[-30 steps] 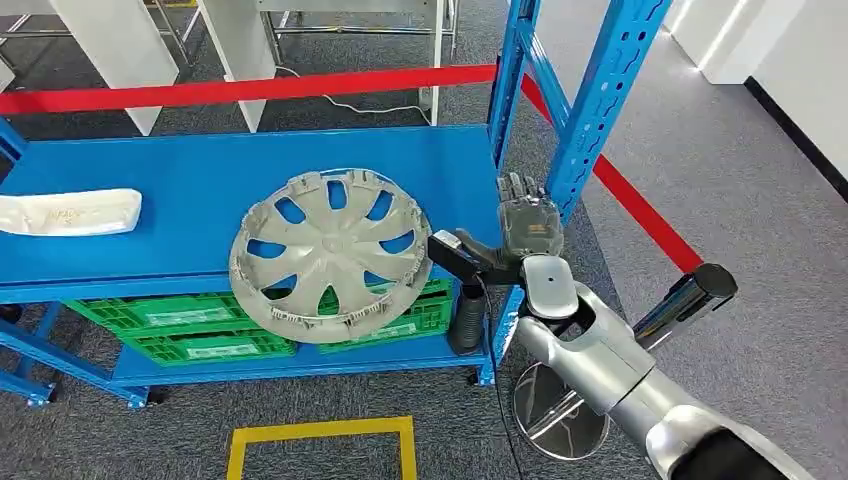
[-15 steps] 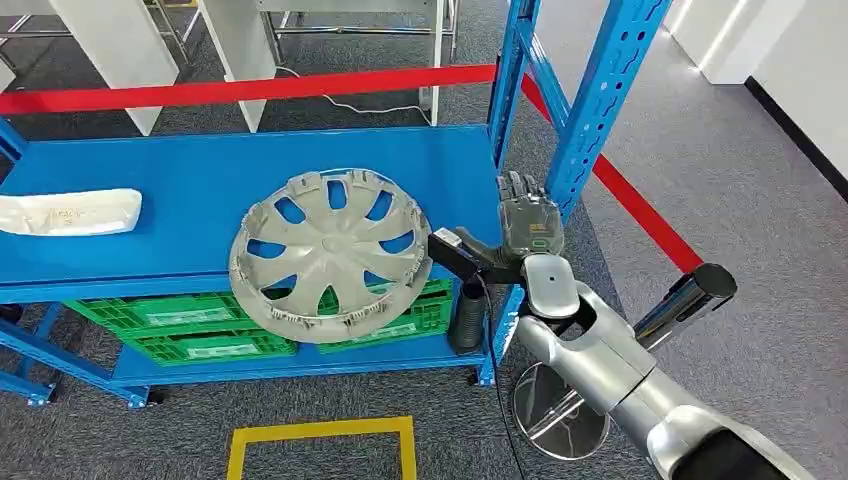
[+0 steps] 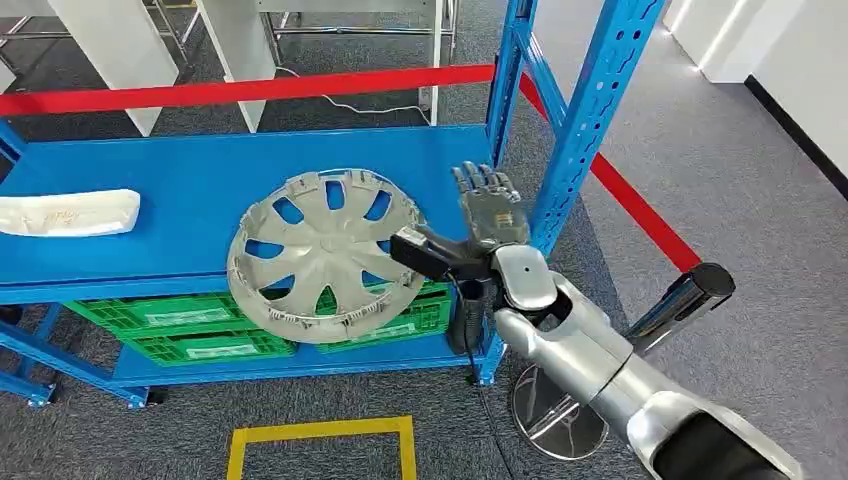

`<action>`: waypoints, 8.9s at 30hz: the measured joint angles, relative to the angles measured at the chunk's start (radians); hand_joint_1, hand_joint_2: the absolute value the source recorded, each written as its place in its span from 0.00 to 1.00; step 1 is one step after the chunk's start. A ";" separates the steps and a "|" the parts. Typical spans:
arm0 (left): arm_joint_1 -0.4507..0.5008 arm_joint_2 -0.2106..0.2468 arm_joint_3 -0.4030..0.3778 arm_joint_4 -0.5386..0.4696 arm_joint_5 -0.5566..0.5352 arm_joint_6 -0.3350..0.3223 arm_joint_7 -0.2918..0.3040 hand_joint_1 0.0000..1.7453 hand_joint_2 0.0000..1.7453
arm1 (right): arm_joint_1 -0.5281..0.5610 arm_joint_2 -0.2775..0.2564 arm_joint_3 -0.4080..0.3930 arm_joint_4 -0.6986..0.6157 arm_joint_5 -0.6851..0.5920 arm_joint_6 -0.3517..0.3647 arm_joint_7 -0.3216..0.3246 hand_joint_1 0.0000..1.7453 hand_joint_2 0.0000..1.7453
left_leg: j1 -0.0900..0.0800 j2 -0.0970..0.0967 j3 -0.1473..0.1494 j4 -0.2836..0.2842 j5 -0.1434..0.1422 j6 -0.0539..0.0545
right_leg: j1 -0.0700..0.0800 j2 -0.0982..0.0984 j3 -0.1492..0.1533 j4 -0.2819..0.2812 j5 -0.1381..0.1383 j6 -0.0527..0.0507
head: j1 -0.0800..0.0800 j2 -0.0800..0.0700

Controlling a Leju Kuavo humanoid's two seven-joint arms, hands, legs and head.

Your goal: Take the parts from the cabinet and place them on the table.

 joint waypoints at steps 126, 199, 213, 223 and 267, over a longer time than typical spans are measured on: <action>0.035 -0.016 -0.015 0.005 0.163 0.134 -0.229 0.00 0.00 | 0.244 0.007 0.041 -0.188 -0.590 -0.468 -0.267 1.00 1.00 | 0.000 0.000 0.001 0.000 -0.002 -0.001 | 0.001 0.000 -0.001 0.000 -0.003 0.000 | 0.000 0.000; 0.032 -0.059 -0.034 0.016 0.269 0.249 -0.393 0.00 1.00 | 0.337 -0.043 -0.002 -0.984 -1.490 -0.036 -0.838 1.00 1.00 | 0.000 0.000 0.000 -0.001 -0.003 -0.002 | 0.000 0.001 -0.001 0.001 -0.005 -0.001 | 0.000 0.000; 0.032 -0.059 -0.034 0.016 0.293 0.252 -0.413 0.00 1.00 | 0.337 -0.043 0.002 -0.984 -1.452 -0.088 -0.806 1.00 1.00 | 0.000 0.000 0.001 -0.001 -0.003 -0.002 | 0.000 0.001 -0.001 0.001 -0.005 -0.001 | 0.000 0.000; 0.032 -0.058 -0.034 0.016 0.303 0.251 -0.413 0.00 1.00 | 0.337 -0.044 0.003 -0.984 -1.444 -0.103 -0.803 1.00 1.00 | 0.000 0.000 0.001 -0.001 -0.003 -0.002 | 0.000 0.001 -0.001 0.001 -0.005 -0.001 | 0.000 0.000; 0.025 -0.058 -0.040 0.016 0.328 0.248 -0.401 0.00 1.00 | 0.360 -0.061 -0.001 -0.995 -1.440 -0.137 -0.800 1.00 1.00 | 0.006 -0.004 -0.142 0.326 -0.147 -0.026 | -0.007 0.005 0.005 0.040 -0.049 -0.030 | 0.000 0.000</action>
